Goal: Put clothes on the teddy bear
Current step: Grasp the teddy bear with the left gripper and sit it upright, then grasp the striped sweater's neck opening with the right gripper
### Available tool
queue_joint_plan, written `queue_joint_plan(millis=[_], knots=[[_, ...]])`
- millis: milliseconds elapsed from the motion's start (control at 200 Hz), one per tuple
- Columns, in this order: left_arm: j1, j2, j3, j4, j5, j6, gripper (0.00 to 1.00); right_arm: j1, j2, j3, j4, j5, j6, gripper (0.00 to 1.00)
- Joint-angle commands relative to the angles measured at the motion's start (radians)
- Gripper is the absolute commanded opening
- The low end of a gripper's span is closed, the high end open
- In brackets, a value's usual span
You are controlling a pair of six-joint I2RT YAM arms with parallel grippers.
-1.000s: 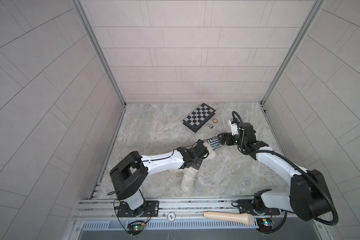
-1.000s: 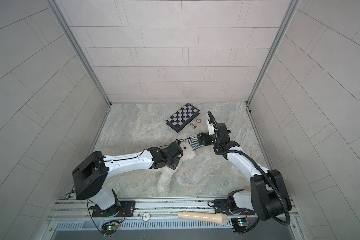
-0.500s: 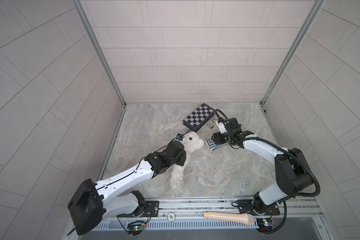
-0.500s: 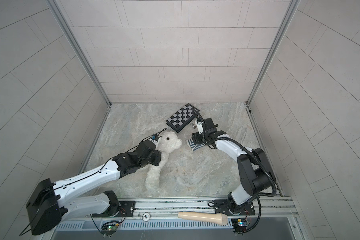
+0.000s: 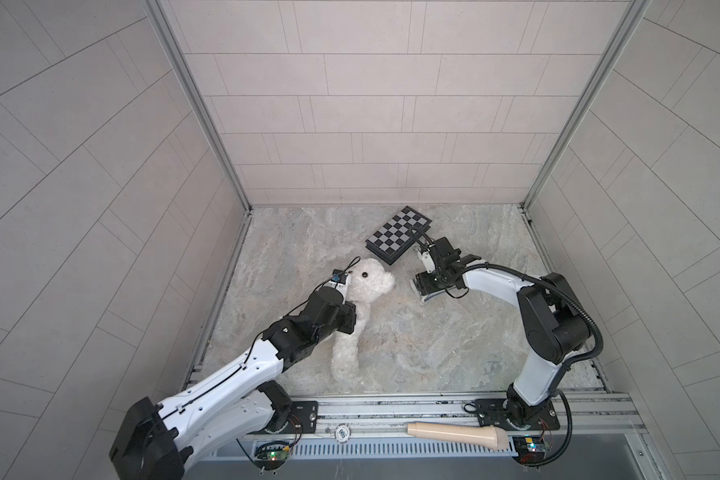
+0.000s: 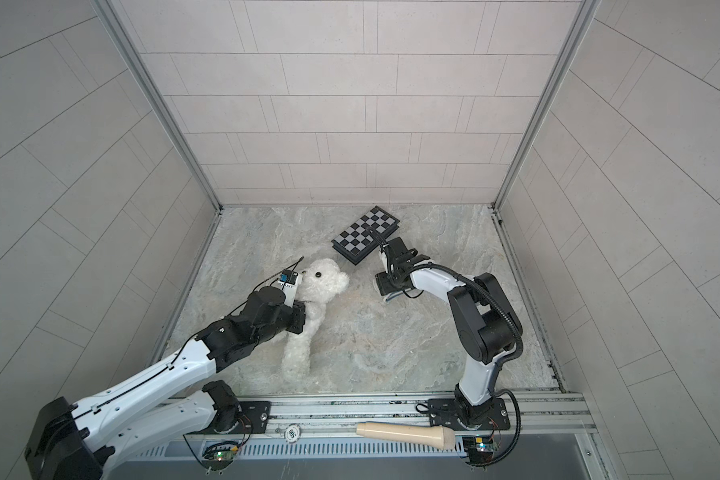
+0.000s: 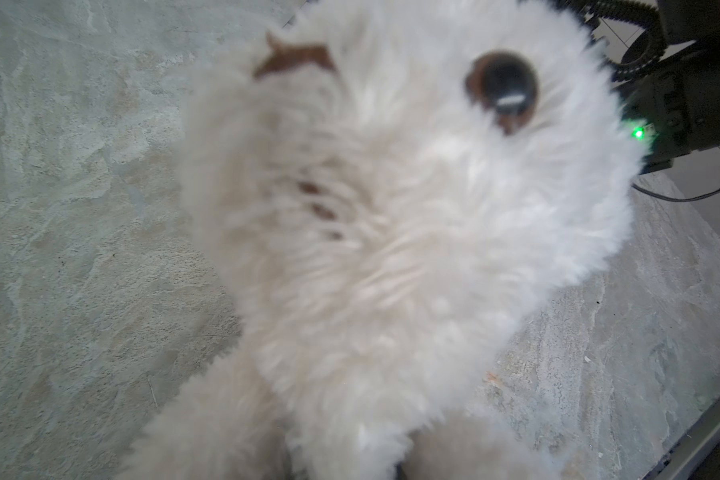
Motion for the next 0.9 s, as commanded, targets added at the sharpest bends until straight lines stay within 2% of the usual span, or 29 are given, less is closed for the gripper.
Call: queue_joint_plan(millis=[0, 205, 491, 781, 891], knots=[[0.004, -0.032, -0.008, 0.060, -0.008, 0.003, 0.05, 0.016, 0.004, -0.018, -0.036, 0.021, 0.031, 0.65], [0.008, -0.046, -0.015, 0.063, -0.041, 0.003, 0.06, 0.043, 0.007, -0.057, -0.012, 0.005, 0.062, 0.65], [0.015, -0.076, -0.053, 0.071, -0.076, -0.035, 0.06, 0.159, 0.051, -0.050, 0.046, -0.022, 0.137, 0.66], [0.034, -0.088, -0.080, 0.052, -0.067, -0.056, 0.06, 0.222, 0.147, 0.081, 0.202, -0.208, 0.259, 0.68], [0.034, -0.094, -0.081, 0.055, -0.050, -0.058, 0.07, 0.219, 0.114, 0.097, 0.177, -0.198, 0.246, 0.69]])
